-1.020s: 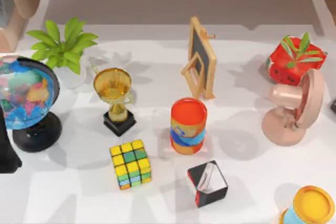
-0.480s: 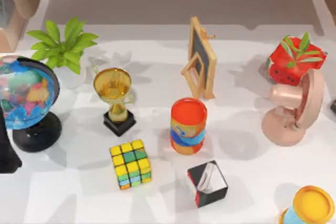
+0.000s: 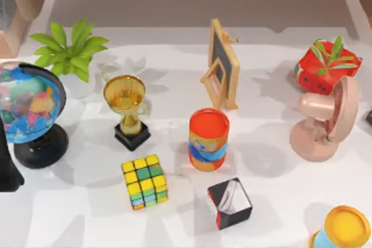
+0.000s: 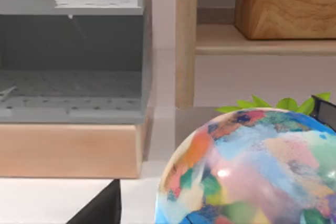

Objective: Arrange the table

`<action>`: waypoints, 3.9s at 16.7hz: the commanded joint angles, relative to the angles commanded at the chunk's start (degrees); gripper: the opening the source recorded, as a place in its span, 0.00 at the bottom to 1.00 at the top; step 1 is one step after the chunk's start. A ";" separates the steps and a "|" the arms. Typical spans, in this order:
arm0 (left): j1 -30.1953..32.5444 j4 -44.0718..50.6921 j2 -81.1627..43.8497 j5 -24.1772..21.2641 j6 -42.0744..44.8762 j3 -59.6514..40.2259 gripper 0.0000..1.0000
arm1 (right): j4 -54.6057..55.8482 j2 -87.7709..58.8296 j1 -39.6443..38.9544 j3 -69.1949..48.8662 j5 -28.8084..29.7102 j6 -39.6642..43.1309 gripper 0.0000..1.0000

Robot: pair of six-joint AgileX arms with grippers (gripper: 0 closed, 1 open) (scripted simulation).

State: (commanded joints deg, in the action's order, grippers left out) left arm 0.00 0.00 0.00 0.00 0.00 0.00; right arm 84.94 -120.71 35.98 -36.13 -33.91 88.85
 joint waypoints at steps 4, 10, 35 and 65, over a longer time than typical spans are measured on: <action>0.00 0.00 0.00 0.00 0.00 0.00 1.00 | -3.56 -2.08 -2.93 -5.49 2.99 0.10 0.00; 0.00 0.00 0.00 0.00 0.00 0.00 1.00 | -4.52 -2.64 -3.23 -6.52 3.43 0.06 0.00; 0.00 0.00 0.00 0.00 0.00 0.00 1.00 | -21.15 -15.23 -11.03 -35.79 11.76 0.02 0.00; 0.00 0.00 0.00 0.00 0.00 0.00 1.00 | -28.38 -3.42 -13.51 -26.91 13.59 -8.91 1.00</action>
State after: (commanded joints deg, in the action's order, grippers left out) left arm 0.00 0.00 0.00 0.00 0.00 0.00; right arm 56.57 -124.13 22.47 -63.04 -20.32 79.94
